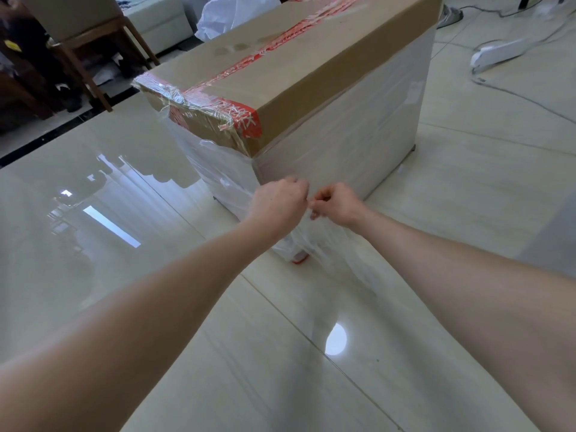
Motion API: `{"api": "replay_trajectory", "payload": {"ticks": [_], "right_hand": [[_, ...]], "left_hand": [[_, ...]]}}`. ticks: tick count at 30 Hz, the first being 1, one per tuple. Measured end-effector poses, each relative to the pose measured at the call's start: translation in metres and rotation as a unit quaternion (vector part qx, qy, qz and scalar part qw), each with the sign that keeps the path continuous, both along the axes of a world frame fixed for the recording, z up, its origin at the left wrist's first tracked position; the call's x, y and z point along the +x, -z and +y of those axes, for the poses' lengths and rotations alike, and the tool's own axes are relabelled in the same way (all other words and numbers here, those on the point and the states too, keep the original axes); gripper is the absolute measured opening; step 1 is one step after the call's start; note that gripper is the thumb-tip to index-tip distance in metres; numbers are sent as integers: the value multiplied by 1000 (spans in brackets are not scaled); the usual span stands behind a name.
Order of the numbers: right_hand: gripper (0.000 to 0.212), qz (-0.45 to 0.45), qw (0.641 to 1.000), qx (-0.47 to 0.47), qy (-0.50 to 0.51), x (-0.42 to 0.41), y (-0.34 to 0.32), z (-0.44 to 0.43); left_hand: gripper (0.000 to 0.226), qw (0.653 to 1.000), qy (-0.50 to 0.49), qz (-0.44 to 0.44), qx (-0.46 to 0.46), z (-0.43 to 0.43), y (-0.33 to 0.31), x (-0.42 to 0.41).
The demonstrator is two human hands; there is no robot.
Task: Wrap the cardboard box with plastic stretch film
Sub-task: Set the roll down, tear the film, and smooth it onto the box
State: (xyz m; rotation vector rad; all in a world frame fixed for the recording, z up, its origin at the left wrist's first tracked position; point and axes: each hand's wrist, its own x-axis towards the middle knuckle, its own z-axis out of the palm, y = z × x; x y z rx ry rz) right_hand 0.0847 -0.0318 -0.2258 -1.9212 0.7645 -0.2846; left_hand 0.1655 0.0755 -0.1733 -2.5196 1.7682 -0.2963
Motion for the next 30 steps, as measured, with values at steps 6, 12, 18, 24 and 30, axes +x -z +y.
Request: {"api": "replay_trajectory", "payload": {"ticks": [6,12,18,24,30], "right_hand": [[21,23,999,-6,21,4,8,-4],[19,26,999,3,25,6,12,-4],[24,59,988,-137,44,3,5,-1],[47,67,937,-329,-101,12,-13,32],[9,25,974,-224,2,18,-17,24]], "left_hand": [[35,644,-377,618,-247,25,32,4],[22,477,-410,692,-354,14,36,11],[18,479,-411,677,-379,18,22,10],[7,568,-375,651,-337,20,4,0],[10,935,-174,237,-197,42,-3,9]]}}
